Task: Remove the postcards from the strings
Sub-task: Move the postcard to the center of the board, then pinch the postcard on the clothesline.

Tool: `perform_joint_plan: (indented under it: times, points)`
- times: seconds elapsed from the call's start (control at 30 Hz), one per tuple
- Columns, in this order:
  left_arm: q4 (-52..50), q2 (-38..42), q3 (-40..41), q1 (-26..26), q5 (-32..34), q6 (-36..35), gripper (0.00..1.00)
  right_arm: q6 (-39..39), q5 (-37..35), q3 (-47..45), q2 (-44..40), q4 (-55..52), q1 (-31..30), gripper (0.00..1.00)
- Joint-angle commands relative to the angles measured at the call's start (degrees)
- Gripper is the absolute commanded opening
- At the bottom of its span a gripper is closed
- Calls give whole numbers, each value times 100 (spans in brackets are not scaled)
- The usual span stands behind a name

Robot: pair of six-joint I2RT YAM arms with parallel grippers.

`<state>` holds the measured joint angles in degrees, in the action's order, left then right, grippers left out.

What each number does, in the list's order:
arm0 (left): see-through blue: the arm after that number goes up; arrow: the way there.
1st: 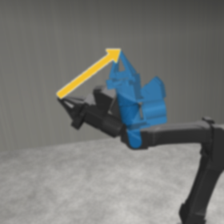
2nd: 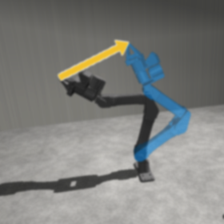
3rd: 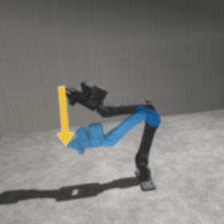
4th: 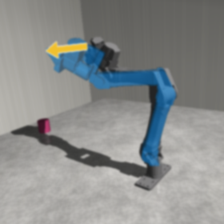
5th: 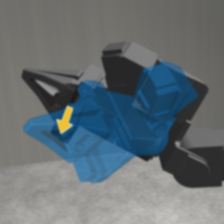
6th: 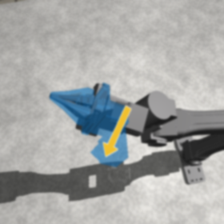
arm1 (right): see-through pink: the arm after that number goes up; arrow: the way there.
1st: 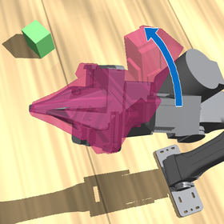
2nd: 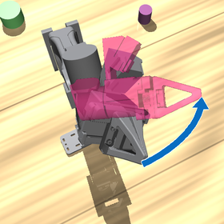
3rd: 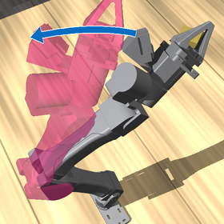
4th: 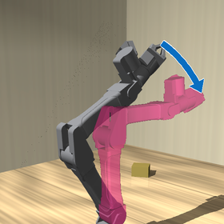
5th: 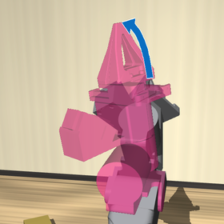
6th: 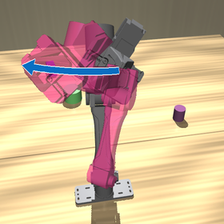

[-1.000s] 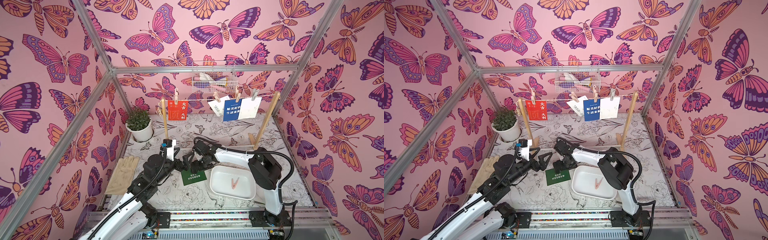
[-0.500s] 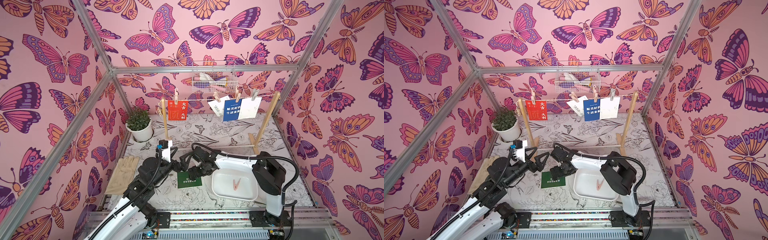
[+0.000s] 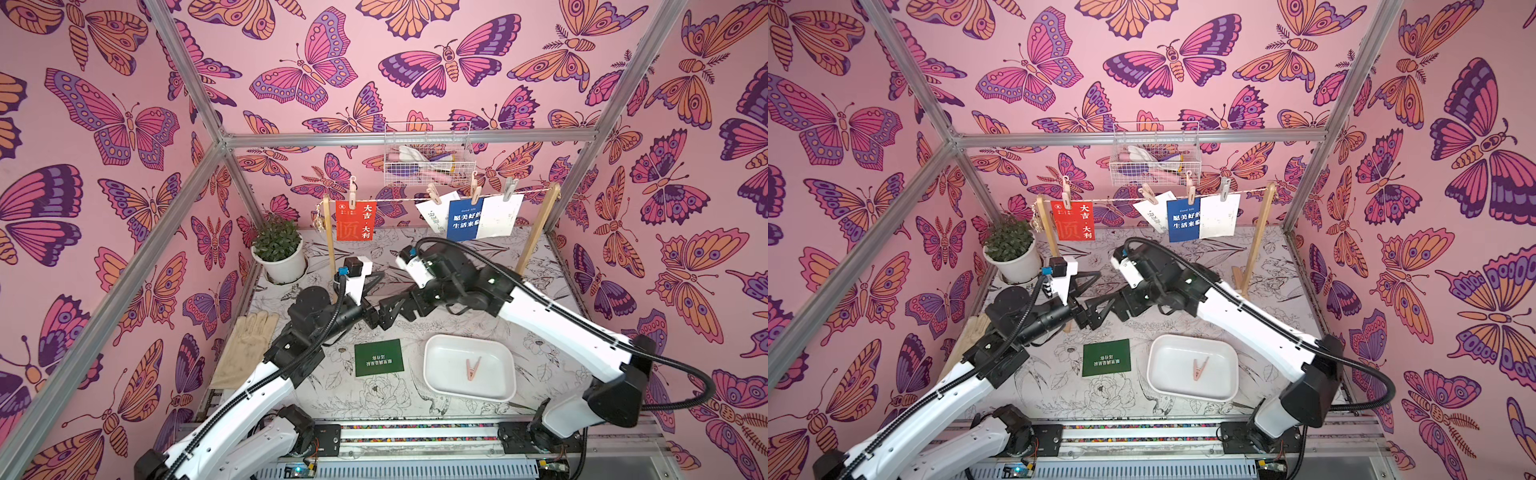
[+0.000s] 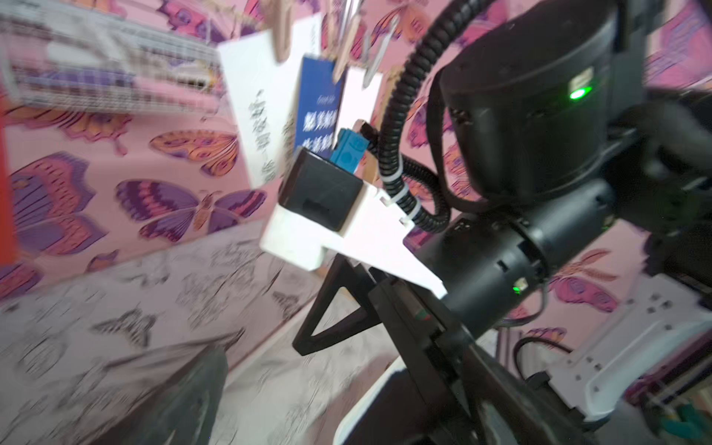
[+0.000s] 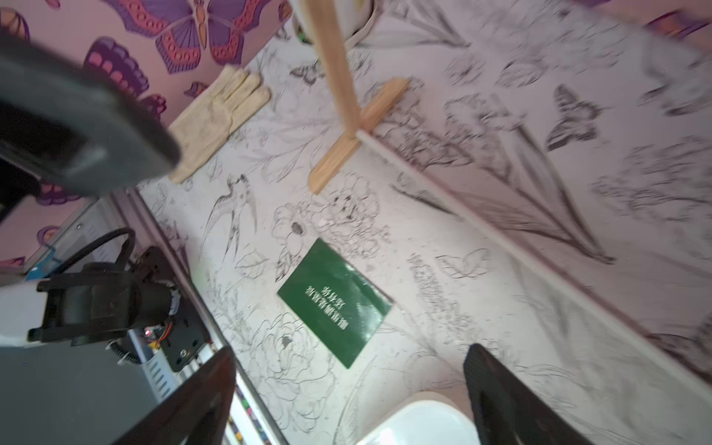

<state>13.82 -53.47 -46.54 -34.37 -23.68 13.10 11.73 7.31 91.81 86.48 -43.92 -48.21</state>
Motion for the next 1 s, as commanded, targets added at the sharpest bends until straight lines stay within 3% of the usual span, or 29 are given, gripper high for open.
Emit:
perform_joint_plan:
  times: [0.0,0.2,0.33,0.43,0.57,0.73,0.97]
  points:
    - [414,-660,-162,4,-293,-526,93,-552,174,487,-498,-796,173,93]
    - [1718,-1731,-318,-140,60,-484,86,-1021,-203,1273,-910,-1295,672,91]
    - [2664,-2313,-325,-165,142,-215,80,-1075,46,1642,-1114,-1125,1355,89]
    - [3257,-2206,-177,-160,139,30,83,-1246,-64,1900,-1090,-1169,1480,89]
    - [3184,-1755,-118,-158,18,64,87,-1377,-7,1838,-1110,-985,1492,89]
    - [3545,-2285,-31,-161,235,-149,88,-1499,558,1904,-1102,-137,1491,89]
    - [5410,-3848,-203,-160,693,-66,83,-1797,1582,2552,-476,1081,1568,89]
